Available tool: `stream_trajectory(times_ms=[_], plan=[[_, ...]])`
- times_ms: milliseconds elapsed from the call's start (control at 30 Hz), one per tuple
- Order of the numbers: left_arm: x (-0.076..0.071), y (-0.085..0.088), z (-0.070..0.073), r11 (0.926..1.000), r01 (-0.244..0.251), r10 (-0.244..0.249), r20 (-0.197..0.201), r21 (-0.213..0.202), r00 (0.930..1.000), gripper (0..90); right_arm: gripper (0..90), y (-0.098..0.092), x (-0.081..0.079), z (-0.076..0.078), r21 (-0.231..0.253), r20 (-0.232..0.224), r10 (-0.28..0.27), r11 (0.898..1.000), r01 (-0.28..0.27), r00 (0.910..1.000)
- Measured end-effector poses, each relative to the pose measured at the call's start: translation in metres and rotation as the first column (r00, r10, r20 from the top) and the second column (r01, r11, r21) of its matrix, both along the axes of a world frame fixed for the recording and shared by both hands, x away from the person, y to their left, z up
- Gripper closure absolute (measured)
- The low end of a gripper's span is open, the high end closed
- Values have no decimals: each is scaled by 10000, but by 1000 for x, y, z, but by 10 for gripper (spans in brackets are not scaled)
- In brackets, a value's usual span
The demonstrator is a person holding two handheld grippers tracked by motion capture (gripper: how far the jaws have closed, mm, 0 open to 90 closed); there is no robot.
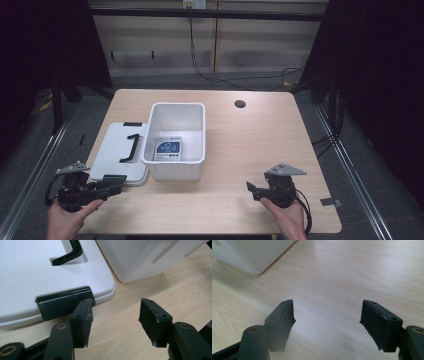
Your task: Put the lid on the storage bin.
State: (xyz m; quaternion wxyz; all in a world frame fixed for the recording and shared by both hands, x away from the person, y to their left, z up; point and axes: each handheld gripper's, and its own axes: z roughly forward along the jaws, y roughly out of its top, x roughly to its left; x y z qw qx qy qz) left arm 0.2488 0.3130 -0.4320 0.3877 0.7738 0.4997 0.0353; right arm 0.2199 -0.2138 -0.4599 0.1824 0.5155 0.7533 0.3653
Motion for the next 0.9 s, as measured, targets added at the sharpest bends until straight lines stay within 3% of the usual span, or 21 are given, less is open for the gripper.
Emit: stream_trajectory(times_ms=[67, 167, 333, 400, 467, 567, 733, 767, 900], plan=[[1, -1, -1, 9999, 76, -76, -6, 142, 10000, 471, 264, 0, -1, 1, 45, 31, -18, 10000, 18, 10000], [2, -2, 0, 9998, 59, -60, -43, -206, 10000, 504, 265, 1, -3, 3, 103, 110, 35, 9999, -36, 9999], [5, -4, 0, 9987, -519, 519, -82, -12, 9986, 632, 264, 2, -4, 4, 211, 227, 60, 9998, -65, 9997], [7, -9, 2, 9940, -549, 560, -80, 943, 9984, 648, 262, 3, -5, 4, 251, 228, 84, 9996, -90, 9997], [8, -11, 5, 9931, -461, 494, -282, 1079, 9984, 645, 259, 4, -6, 4, 289, 195, 67, 9996, -73, 9998], [10, -12, 8, 9939, -73, 110, -333, 1102, 9994, 506, 258, 4, -6, 4, 310, 200, 62, 9995, -68, 9998], [20, -15, 12, 9915, 308, -231, -620, 1265, 9978, 488, 254, 3, -6, 4, 282, 192, 4, 9996, -10, 9998], [24, -21, 14, 9810, 599, -468, -748, 1847, 9961, 485, 250, 2, -6, 4, 258, 215, 15, 9997, -20, 9998], [29, -25, 17, 9771, 586, -406, -912, 2044, 9950, 478, 250, 3, -7, 4, 351, 246, 40, 9994, -49, 9997]])
